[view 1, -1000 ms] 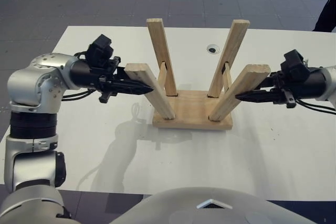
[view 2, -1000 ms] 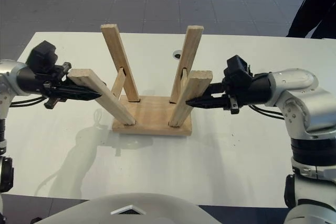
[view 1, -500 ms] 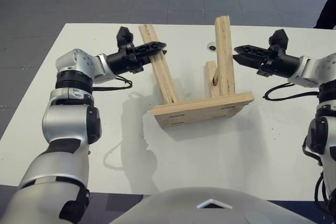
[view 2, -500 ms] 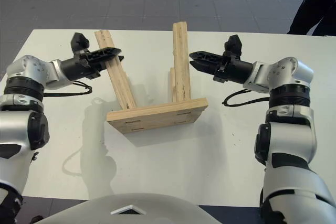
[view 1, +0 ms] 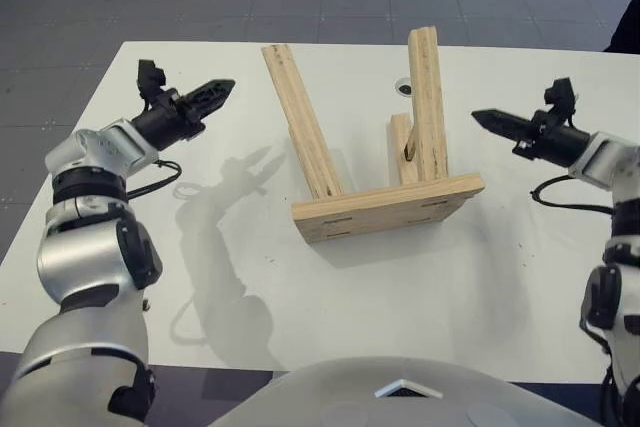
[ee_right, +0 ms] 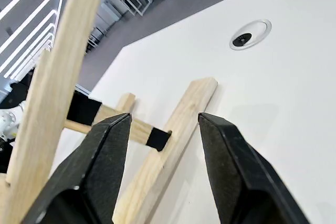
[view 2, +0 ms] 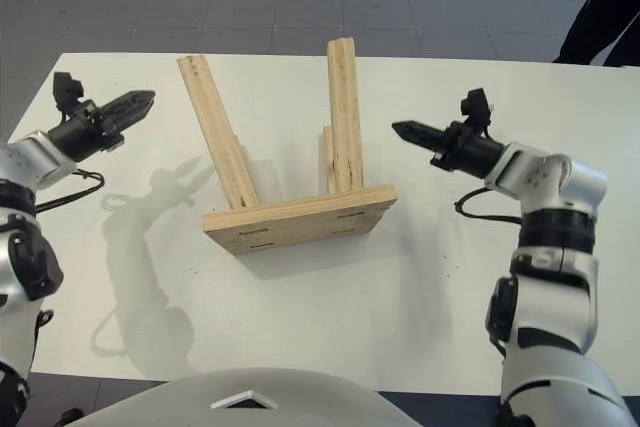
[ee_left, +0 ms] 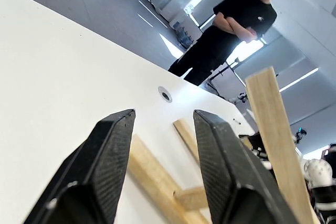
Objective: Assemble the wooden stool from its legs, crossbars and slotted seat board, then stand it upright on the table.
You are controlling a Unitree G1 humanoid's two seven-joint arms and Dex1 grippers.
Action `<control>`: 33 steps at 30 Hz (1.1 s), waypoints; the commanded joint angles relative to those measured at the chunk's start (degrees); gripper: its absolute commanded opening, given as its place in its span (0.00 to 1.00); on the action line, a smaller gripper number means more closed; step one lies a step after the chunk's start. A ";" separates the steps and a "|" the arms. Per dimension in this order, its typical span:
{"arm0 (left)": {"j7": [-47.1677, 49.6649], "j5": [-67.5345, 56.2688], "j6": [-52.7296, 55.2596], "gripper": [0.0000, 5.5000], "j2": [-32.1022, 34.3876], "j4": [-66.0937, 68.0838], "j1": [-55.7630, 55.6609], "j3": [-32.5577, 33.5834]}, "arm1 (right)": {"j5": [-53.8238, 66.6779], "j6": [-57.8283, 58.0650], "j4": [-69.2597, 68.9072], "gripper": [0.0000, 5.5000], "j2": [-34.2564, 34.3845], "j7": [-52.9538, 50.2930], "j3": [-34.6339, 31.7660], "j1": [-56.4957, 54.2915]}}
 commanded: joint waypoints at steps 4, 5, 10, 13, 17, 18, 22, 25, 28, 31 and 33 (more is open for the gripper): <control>-19.74 4.26 -16.03 0.37 12.04 -40.63 31.18 -5.93 | -12.98 -21.10 -22.69 0.43 -15.00 10.81 6.57 23.28; -20.51 4.06 -16.93 0.37 12.15 -43.69 32.99 -6.34 | -13.06 -21.87 -23.80 0.43 -16.29 12.66 6.83 24.39; -16.91 5.34 -19.56 0.47 9.75 -53.45 35.89 -9.30 | -13.34 -24.22 -26.84 0.43 -17.75 15.40 8.03 24.44; -13.76 8.75 -23.29 0.55 8.25 -54.93 36.11 -12.15 | -14.14 -24.90 -27.45 0.43 -16.68 15.74 11.03 22.11; -11.48 11.66 -26.25 0.58 6.64 -55.46 37.12 -15.75 | -15.95 -26.06 -25.73 0.43 -14.62 15.51 15.27 18.95; -10.68 12.07 -26.66 0.58 6.13 -55.53 37.08 -16.19 | -16.31 -26.36 -24.90 0.43 -14.08 15.44 16.04 17.87; -6.05 15.25 -29.63 0.58 2.81 -53.56 34.51 -18.49 | -17.94 -27.96 -20.99 0.43 -11.02 14.98 18.70 13.13; -4.80 16.26 -30.88 0.58 1.69 -52.30 33.33 -19.64 | -18.10 -28.74 -20.75 0.43 -10.21 16.12 19.97 12.13; -4.86 16.67 -32.00 0.59 1.40 -50.46 32.34 -20.40 | -18.69 -31.85 -21.24 0.40 -9.94 17.89 21.24 12.41; -5.32 17.02 -33.18 0.59 1.32 -47.67 30.00 -20.87 | -18.31 -34.77 -21.33 0.31 -9.15 19.48 21.66 12.25; -5.90 17.02 -33.55 0.59 1.48 -46.24 28.84 -21.09 | -18.10 -35.43 -21.70 0.28 -9.16 20.22 21.63 12.60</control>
